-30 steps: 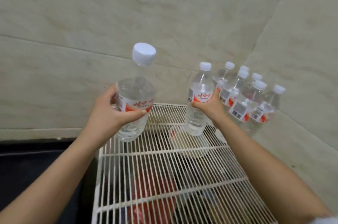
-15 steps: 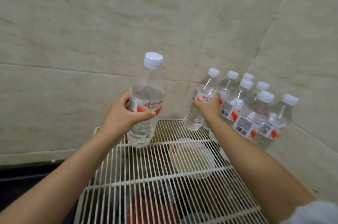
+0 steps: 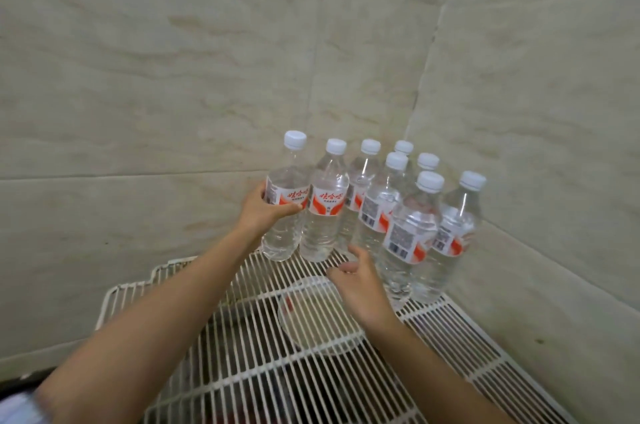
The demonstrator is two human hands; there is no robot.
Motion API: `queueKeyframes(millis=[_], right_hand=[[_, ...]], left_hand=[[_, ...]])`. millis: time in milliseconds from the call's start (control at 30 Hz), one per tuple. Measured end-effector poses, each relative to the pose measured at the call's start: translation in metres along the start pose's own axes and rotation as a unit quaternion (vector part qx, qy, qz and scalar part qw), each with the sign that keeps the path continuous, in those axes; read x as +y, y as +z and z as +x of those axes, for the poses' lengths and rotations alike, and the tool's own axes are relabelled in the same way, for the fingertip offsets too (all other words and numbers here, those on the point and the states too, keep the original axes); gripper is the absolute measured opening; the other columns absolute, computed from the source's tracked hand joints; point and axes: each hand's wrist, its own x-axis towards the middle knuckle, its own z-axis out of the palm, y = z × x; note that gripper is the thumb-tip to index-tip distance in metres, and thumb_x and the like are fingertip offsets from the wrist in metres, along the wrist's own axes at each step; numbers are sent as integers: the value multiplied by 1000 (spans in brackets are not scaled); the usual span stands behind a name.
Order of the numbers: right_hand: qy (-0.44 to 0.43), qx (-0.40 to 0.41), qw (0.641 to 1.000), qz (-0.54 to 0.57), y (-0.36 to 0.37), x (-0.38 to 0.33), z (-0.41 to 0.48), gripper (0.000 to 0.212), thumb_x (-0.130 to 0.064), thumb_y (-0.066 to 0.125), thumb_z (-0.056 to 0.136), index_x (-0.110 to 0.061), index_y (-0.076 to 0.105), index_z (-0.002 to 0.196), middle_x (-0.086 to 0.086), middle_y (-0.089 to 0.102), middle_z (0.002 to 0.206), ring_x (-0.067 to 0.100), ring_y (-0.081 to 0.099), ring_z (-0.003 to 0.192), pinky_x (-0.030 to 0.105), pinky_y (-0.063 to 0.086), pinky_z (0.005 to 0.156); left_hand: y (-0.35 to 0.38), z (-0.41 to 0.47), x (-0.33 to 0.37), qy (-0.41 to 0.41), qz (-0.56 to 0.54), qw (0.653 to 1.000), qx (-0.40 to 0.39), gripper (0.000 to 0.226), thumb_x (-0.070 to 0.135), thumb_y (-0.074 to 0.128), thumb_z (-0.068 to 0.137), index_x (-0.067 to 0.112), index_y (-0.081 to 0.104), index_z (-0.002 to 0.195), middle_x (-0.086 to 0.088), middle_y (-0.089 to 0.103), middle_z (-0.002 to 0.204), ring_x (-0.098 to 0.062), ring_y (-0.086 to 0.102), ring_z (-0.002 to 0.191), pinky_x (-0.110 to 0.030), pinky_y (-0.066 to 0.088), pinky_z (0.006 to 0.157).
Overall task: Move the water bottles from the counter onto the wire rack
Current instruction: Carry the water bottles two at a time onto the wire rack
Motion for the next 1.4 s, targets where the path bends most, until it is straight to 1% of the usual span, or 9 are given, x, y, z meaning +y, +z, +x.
queueKeyframes(millis=[133,267,367,467,700,800,1100,1233,1400], right_hand=[[-6,20,1000,22,-1,16,-13,50,-19,51,91,-19,30,136,4,51,119,12,54,98,20,45,75],[-26,-12,1000,3,3,22,-24,41,-20,50,91,-22,34,130,-12,49,100,1,50,88,13,40,67],[-58,-37,997,-42,8,24,-33,46,-24,51,91,-23,33,133,-7,48,115,7,48,101,25,46,86],[-94,-54,989,-104,10,28,-36,50,-26,50,91,-23,31,136,-1,46,130,11,49,105,28,45,90],[-174,-154,951,-204,17,28,-48,38,-25,48,92,-15,43,128,3,47,132,18,49,114,32,43,93],[-236,-198,922,-234,20,25,-59,35,-25,49,91,-14,48,125,3,50,131,17,49,116,32,42,98],[-423,-296,844,-143,13,-17,-115,27,-17,48,92,-9,61,115,7,64,118,18,58,106,30,46,92],[-458,-357,797,-163,29,-24,-161,26,-18,49,90,-9,64,109,8,65,115,21,57,107,32,43,92],[-454,-398,780,-164,51,-13,-225,25,-16,52,87,-9,65,108,7,65,115,21,57,108,30,42,92]], left_hand=[[4,4,-5,-20,15,999,-45,60,3,74,68,10,47,121,-7,58,112,-21,57,98,-36,47,91],[6,-7,-12,-29,74,996,-39,69,10,74,70,10,39,129,-4,54,119,-19,54,101,-32,45,88],[-1,-22,-21,-63,119,991,-1,82,14,74,72,12,27,139,-17,43,138,-31,49,119,-42,44,98],[-12,-48,-23,-86,173,980,38,81,18,70,77,12,22,142,-22,34,144,-35,42,127,-42,39,100],[-59,-139,-15,-97,214,959,157,53,18,60,85,7,38,132,-23,48,130,-31,53,102,-34,40,84],[-77,-195,-8,-97,223,944,221,47,14,58,86,2,41,128,-25,51,128,-34,53,110,-37,42,89],[-114,-378,19,-95,265,871,402,25,14,56,87,3,58,110,-18,61,110,-23,53,91,-31,41,71],[-120,-443,25,-110,276,843,448,23,16,56,87,5,59,107,-13,60,102,-22,53,89,-30,41,64],[-131,-512,31,-106,285,820,485,20,14,57,86,5,61,103,-12,60,98,-18,53,80,-24,40,62]])
